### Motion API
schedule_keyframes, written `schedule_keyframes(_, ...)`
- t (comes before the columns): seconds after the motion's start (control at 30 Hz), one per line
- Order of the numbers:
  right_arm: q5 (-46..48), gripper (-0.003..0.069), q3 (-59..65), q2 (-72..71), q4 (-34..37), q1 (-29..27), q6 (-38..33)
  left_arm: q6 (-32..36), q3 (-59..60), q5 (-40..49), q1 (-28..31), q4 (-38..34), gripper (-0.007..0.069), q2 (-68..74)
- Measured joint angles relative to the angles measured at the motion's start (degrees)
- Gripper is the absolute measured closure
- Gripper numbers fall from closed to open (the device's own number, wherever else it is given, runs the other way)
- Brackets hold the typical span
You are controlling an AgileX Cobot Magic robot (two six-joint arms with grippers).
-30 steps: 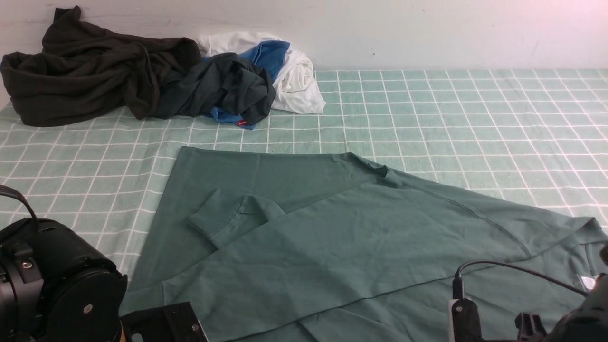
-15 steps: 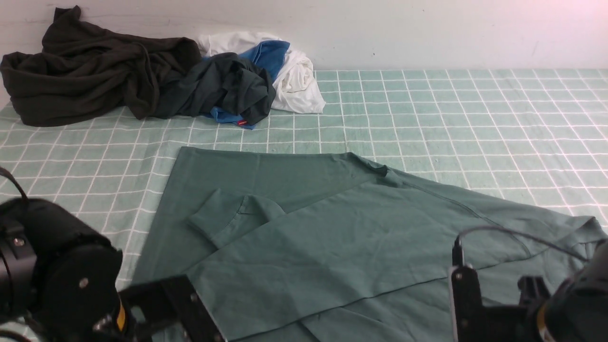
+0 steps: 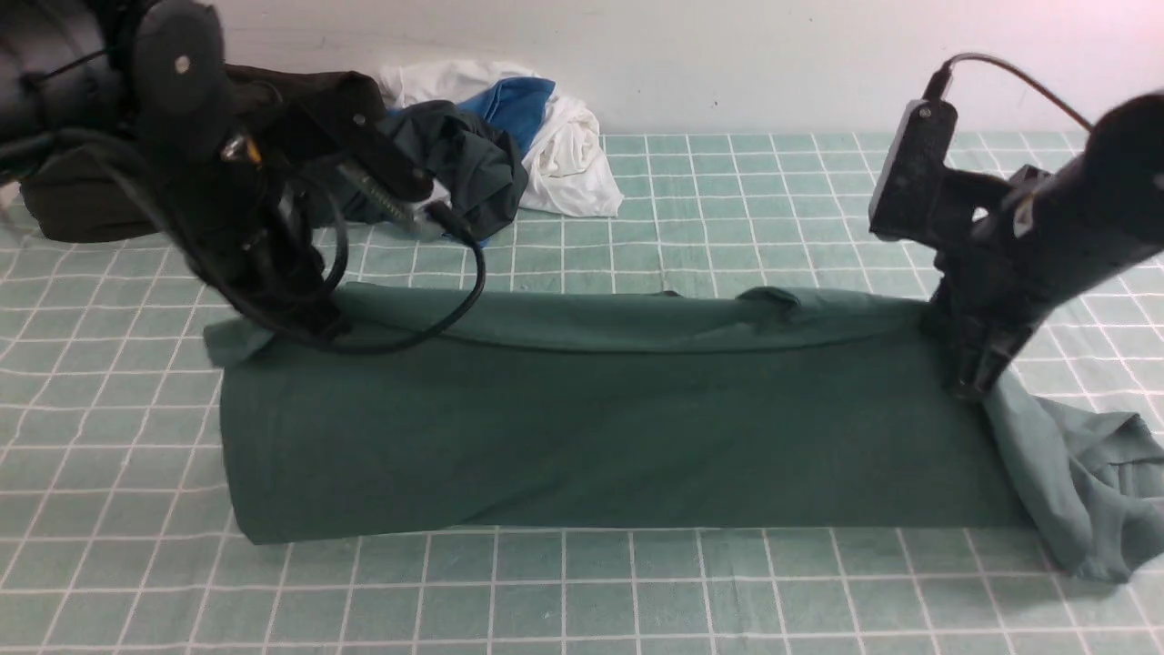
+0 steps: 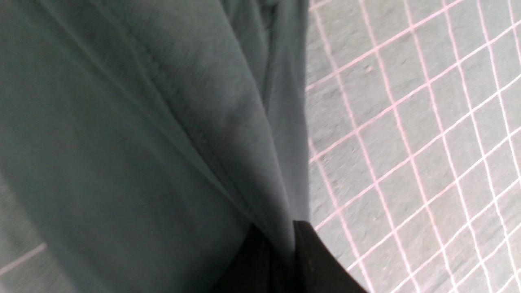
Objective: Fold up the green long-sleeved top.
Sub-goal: Use both arms to drag the lower edge of the fabric forward and fold it over the upper edge
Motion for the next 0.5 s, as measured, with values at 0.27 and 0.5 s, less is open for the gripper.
schedule_keyframes(0.27,-3.09,0.0593,-11.24,15.31,-1.13,-2.13,0.83,-0.47,-17.86,-2.64,0.37,6.19,0.0580,19.49)
schedule_keyframes(0.5,-7.66,0.0377,-16.60,19.90,-6.65,-5.22,20.13,-8.50,-24.29,-8.69,1.79,8.22,0.0393,27.30)
